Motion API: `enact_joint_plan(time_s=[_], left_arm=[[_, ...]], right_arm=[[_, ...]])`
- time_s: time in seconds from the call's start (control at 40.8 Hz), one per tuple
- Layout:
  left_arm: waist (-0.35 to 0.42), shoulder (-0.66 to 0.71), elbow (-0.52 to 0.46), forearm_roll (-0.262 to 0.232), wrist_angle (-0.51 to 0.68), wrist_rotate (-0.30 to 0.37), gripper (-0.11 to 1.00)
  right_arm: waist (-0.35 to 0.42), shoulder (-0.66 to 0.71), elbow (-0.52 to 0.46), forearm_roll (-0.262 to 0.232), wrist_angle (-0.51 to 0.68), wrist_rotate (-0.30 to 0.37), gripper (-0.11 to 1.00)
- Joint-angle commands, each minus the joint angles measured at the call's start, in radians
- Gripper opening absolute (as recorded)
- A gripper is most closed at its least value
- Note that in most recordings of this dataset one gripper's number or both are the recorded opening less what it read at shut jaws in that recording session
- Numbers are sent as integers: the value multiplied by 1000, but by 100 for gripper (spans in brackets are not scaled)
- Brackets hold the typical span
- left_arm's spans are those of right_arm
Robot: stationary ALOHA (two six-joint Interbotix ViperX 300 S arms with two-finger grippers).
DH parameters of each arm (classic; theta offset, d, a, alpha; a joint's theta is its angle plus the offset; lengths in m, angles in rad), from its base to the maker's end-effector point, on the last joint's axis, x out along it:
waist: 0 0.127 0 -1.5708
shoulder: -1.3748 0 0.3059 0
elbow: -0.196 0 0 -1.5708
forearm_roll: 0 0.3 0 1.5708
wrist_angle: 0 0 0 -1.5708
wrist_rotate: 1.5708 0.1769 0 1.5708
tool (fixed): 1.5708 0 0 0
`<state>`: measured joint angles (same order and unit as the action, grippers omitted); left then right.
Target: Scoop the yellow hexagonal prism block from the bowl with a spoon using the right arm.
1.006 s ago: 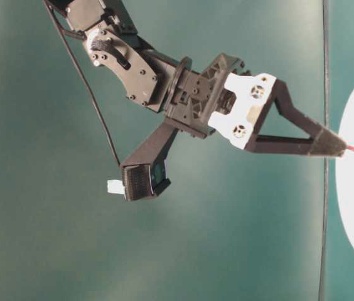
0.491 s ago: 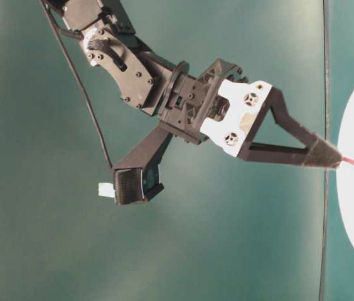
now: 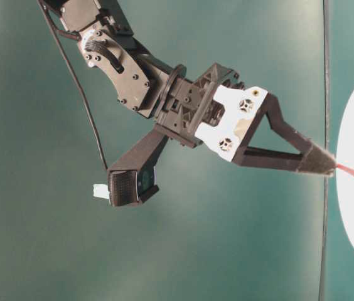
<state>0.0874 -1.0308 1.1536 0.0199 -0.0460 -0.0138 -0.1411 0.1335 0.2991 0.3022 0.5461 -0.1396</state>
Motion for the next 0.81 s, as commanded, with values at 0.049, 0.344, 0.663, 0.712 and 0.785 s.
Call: enact_joint_plan(time_s=[0.049, 0.344, 0.663, 0.712, 0.785], left_arm=[[2, 5, -29, 2, -8, -2, 3], [2, 5, -29, 2, -5, -2, 3], [2, 5, -29, 2, -3, -2, 3], [2, 5, -29, 2, -3, -2, 3], [3, 5, -29, 2, -3, -2, 3]], right_arm=[[2, -31, -25, 0, -12, -2, 25], [2, -54, -17, 0, -12, 0, 25], [2, -98, 21, 0, -18, 3, 25], [2, -109, 34, 0, -31, 3, 25], [2, -123, 49, 0, -55, 3, 25]])
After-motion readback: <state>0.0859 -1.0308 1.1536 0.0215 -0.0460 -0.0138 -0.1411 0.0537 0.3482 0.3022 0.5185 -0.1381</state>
